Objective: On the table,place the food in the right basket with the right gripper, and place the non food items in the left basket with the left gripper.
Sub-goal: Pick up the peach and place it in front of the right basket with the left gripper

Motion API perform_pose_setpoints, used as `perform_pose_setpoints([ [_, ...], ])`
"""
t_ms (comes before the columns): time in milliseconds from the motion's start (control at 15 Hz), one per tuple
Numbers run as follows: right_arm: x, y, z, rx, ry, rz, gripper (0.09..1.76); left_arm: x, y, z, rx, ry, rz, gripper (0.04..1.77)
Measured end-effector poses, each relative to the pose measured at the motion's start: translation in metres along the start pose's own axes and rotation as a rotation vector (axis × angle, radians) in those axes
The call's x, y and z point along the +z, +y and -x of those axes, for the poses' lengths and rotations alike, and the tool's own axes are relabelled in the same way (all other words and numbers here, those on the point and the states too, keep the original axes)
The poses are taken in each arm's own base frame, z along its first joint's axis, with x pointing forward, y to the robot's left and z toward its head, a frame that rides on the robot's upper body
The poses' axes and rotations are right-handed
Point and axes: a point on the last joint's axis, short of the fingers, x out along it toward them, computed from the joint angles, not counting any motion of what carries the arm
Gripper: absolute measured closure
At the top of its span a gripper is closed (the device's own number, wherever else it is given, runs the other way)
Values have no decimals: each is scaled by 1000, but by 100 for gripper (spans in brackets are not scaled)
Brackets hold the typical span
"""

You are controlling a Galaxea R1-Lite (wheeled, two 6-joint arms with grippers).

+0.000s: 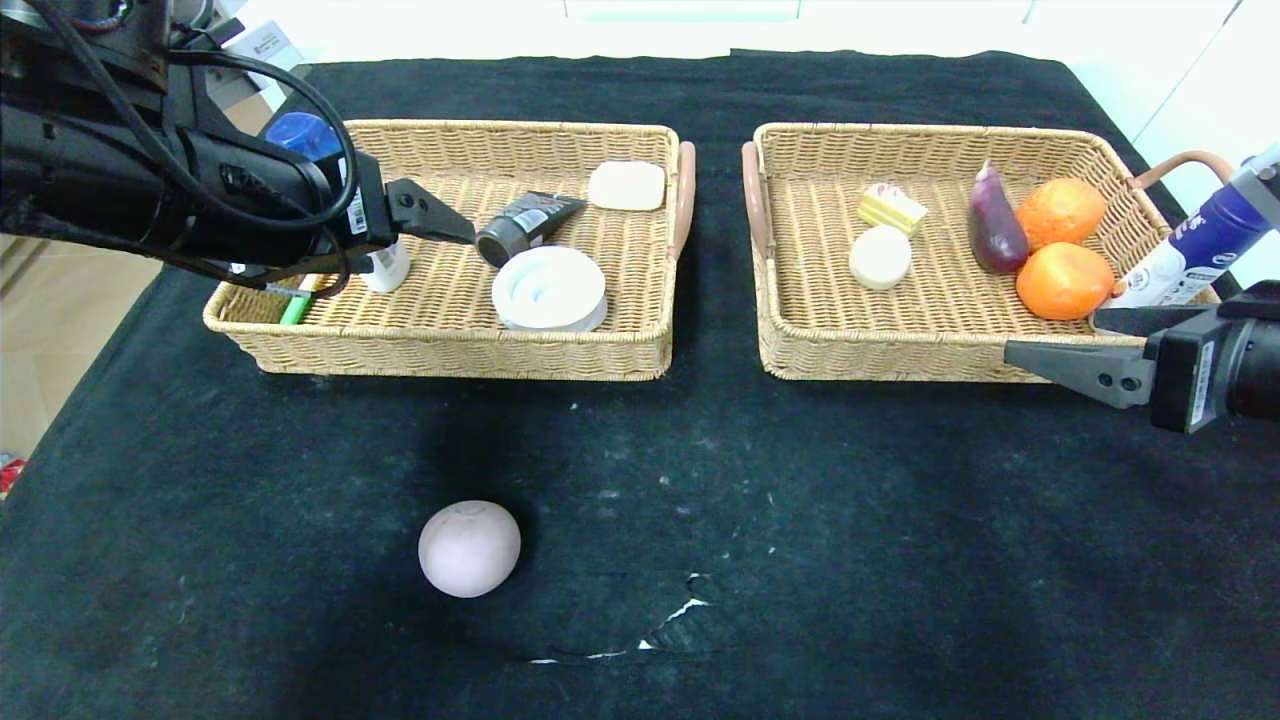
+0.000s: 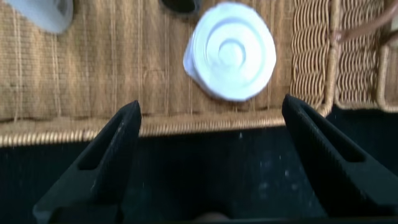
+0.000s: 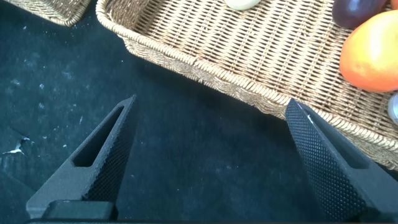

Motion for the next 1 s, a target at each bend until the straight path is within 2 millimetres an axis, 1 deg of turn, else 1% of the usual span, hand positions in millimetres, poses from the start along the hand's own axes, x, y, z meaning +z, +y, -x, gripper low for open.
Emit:
perform_pose_setpoints([
  [333,-1,0,0,1,3,-1,14,-22,-17,36,-15,164,-33,13],
  [533,-1,0,-1,2,4,0,14,-36,-23,50,-15,266,-73,12],
  [733,-1,0,-1,2,3,0,14,-47,-24,52,25,332,-126,11],
  [1000,-1,0,-1,2,4,0,14,-66,-27,43,69,403,-169,11],
])
